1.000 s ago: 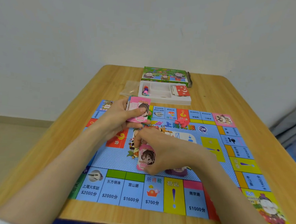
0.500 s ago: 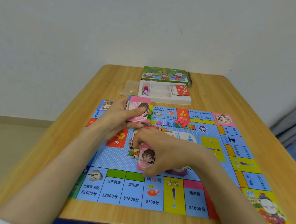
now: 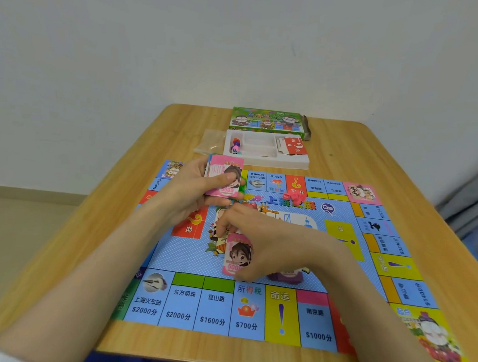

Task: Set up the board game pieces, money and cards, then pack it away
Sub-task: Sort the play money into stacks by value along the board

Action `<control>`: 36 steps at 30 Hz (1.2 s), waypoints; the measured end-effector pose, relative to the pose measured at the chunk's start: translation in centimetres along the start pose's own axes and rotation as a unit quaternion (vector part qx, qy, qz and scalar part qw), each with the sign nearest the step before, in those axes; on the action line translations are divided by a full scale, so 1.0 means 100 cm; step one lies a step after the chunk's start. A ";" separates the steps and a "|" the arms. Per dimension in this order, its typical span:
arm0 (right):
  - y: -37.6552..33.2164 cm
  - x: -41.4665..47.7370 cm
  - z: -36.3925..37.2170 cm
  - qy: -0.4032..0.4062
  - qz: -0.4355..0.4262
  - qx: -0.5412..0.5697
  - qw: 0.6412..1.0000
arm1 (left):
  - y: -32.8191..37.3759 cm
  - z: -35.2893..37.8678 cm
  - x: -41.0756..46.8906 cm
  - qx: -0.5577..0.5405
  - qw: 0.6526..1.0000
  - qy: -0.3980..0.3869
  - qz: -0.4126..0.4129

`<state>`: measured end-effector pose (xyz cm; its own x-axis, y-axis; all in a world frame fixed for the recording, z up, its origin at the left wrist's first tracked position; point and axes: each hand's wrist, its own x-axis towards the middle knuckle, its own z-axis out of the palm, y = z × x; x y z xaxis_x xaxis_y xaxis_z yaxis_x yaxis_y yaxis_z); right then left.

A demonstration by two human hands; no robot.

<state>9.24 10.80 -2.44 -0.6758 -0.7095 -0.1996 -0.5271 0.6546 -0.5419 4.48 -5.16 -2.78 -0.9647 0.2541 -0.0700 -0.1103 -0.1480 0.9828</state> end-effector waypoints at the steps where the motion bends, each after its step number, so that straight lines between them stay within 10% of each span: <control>1: 0.000 0.000 0.000 -0.003 -0.001 0.001 1.000 | 0.000 0.000 0.000 0.000 1.000 0.000 0.000; 16: 0.002 -0.002 -0.001 0.019 0.011 0.004 1.000 | -0.002 -0.001 0.002 0.009 1.000 -0.002 -0.002; 24: 0.013 0.004 -0.013 0.382 0.088 0.213 0.895 | -0.001 0.000 0.000 0.057 0.998 -0.026 -0.012; 36: 0.015 0.007 -0.011 0.470 0.063 0.165 0.865 | 0.002 0.008 -0.008 0.058 0.991 -0.114 -0.039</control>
<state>7.36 11.55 -2.47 -0.9192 -0.0119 0.3935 -0.3482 0.4913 -0.7984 5.46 -4.61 -2.40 -0.8737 0.4714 -0.1199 -0.1421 -0.0116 0.9898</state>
